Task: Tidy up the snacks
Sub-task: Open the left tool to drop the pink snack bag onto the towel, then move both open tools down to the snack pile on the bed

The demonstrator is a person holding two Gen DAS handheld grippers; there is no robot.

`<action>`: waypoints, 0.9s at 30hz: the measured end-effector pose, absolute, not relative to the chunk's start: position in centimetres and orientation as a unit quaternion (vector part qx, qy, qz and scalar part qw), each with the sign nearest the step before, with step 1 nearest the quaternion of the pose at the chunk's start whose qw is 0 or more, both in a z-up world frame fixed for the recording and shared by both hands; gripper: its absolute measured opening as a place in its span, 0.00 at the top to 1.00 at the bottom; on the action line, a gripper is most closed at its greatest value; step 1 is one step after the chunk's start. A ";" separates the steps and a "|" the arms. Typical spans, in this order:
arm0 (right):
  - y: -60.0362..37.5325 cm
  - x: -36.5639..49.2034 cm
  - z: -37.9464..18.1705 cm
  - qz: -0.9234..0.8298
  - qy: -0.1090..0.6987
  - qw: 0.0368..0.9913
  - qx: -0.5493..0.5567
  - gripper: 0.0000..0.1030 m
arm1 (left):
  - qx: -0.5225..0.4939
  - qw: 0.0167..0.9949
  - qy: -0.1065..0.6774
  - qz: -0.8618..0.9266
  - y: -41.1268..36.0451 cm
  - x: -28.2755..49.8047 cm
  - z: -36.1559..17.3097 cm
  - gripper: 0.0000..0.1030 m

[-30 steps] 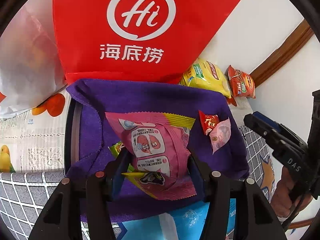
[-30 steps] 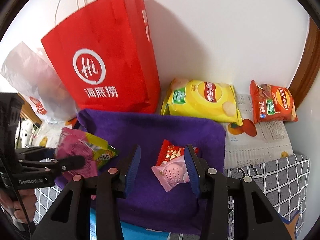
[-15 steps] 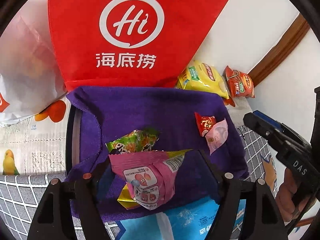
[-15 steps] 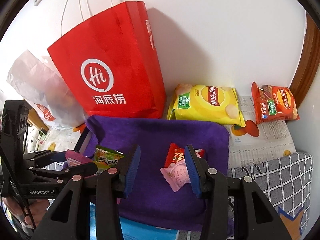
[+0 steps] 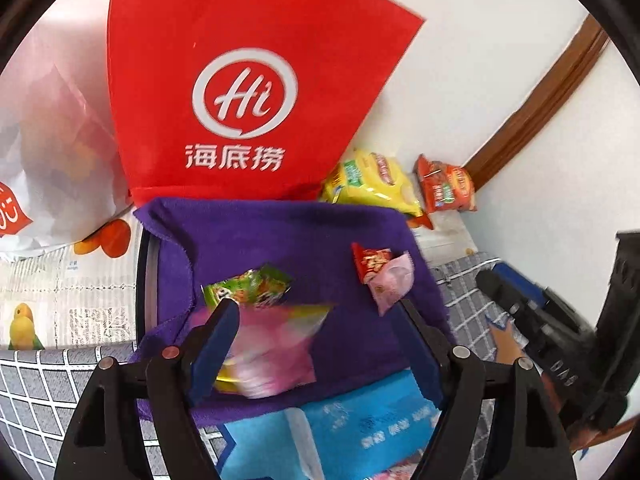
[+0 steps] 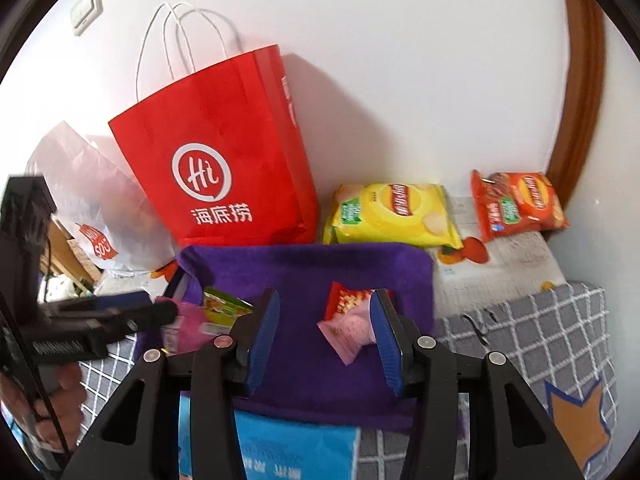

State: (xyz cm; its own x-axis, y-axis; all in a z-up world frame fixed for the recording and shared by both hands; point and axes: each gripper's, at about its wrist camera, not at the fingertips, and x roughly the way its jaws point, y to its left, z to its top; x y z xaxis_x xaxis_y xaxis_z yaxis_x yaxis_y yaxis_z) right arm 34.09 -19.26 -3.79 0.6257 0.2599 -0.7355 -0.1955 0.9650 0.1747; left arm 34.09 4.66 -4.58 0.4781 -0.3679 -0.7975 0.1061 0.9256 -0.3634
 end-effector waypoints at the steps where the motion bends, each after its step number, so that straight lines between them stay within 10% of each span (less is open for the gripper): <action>1: -19.5 33.4 -3.6 0.123 0.413 0.901 0.036 0.54 | -0.134 0.851 0.488 -0.142 4.7 33.8 -4.2 0.21; 27: -19.5 19.3 -6.3 0.163 0.477 0.863 0.040 0.54 | -0.108 0.891 0.425 -0.119 6.6 24.7 3.4 0.20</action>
State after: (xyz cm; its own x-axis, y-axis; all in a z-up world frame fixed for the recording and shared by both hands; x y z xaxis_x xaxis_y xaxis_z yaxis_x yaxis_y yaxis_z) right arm 19.30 -19.46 -6.33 0.4921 0.3194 -0.8099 -0.2439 0.9436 0.2239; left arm 24.73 6.64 3.39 0.6108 -0.3045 -0.7309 0.1203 0.9481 -0.2945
